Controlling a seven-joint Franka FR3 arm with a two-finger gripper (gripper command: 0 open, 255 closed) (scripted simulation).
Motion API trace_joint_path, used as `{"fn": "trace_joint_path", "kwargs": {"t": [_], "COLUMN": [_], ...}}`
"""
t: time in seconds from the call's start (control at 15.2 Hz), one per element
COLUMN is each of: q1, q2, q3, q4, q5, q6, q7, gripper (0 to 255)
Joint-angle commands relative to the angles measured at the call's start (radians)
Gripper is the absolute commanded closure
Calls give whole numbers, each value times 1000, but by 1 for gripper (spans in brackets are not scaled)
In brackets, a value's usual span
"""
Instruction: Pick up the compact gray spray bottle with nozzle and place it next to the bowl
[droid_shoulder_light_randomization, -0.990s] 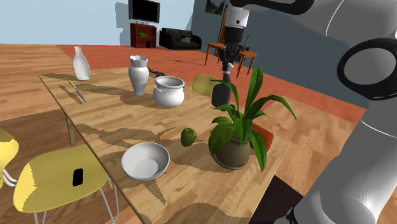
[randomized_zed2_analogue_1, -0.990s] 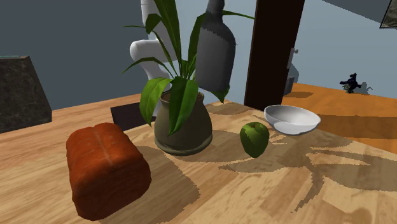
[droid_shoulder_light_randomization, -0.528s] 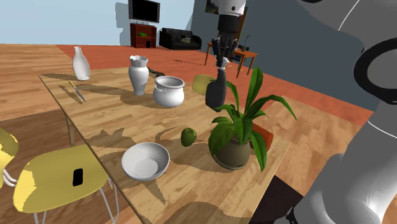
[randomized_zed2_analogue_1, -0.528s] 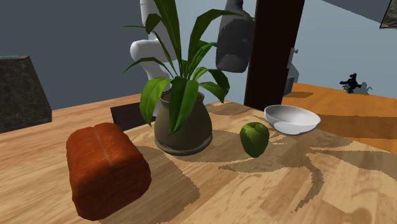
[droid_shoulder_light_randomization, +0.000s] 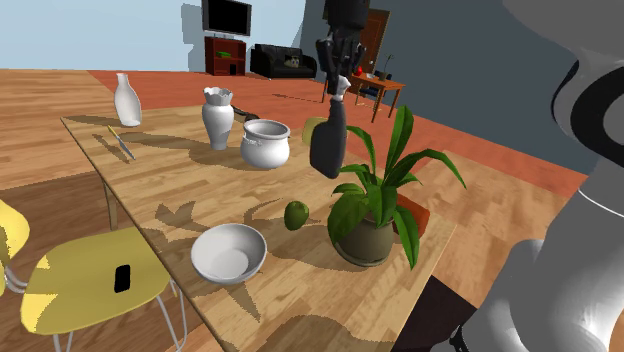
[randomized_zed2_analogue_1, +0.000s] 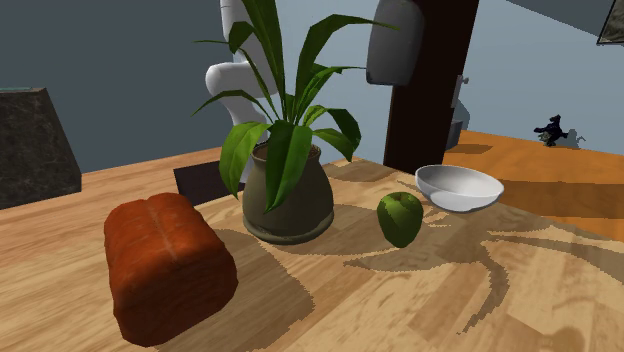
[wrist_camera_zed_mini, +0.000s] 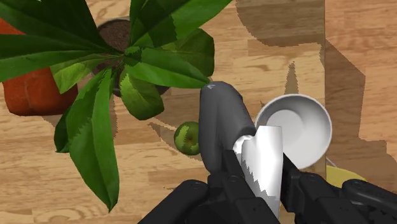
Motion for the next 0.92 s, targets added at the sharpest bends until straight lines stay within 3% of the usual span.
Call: {"fn": "trace_joint_path", "kwargs": {"t": [0.0,0.13,0.86], "q1": [26,54,52], "q2": [8,28,-81], "q3": [24,48,46], "q4": [37,91,-212], "q5": [4,7,10], "q6": [-29,-63,131], "q7": [53,106,101], "gripper": [255,255,255]}}
